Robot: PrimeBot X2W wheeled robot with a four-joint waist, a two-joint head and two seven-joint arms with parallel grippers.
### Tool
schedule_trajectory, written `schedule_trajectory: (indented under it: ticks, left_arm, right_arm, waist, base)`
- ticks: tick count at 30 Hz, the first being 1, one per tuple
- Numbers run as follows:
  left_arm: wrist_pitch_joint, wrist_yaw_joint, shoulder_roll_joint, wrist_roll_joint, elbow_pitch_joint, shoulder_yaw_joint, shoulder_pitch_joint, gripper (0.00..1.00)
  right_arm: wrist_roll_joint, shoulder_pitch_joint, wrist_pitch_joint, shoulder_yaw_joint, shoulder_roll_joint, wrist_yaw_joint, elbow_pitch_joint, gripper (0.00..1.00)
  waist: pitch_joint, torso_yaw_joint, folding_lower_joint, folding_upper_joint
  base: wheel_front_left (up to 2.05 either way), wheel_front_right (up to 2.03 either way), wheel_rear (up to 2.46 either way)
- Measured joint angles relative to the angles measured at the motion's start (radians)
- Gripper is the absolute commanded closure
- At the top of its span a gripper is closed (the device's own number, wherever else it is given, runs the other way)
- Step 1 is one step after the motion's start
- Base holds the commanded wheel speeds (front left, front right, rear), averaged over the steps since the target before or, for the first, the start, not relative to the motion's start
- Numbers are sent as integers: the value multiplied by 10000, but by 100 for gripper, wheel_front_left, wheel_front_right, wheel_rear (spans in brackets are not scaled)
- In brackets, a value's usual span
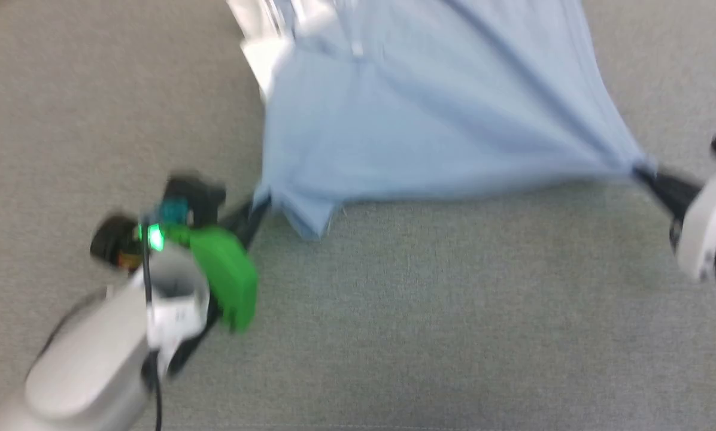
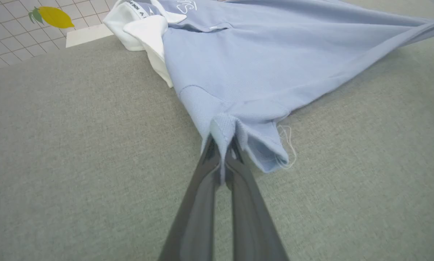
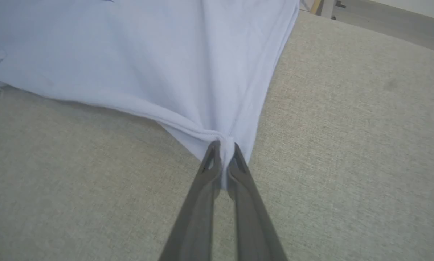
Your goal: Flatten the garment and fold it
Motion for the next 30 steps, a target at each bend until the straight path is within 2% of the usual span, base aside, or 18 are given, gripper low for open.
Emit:
schedule_trajectory:
  ticks: [5, 9, 17, 26, 30]
  left_arm:
    - [407, 194, 897, -391, -1120, -290, 1305, 100]
    - [635, 337, 1363, -654, -1860, -391, 2071, 100]
    - [1505, 385, 2234, -1597, -3062, -886, 3409, 100]
    - [2571, 247, 3062, -2757, -3990, -1392, 4479, 100]
    - [2644, 234, 3149, -2882, -4109, -1396, 4574, 100]
  right_arm:
    - [123, 961, 587, 261, -694, 0, -502, 100]
    - [362, 1614, 1193, 267, -1068, 0, -625, 100]
    - [1987, 3133, 2702, 157, -1852, 0, -1634, 100]
    - [2924, 4585, 4458, 395, -3068, 2, -2752, 100]
    - [3110, 4833, 4523, 263, -3198, 0, -3060, 100]
  waist:
    - [-646, 66, 0, 0]
    - [-1094, 131, 0, 0]
    - [-1899, 308, 0, 0]
    - [-2391, 502, 0, 0]
    - [-2349, 504, 0, 0]
  base:
    - [0, 0, 0]
    - [0, 0, 0]
    - [0, 0, 0]
    - [0, 0, 0]
    - [0, 0, 0]
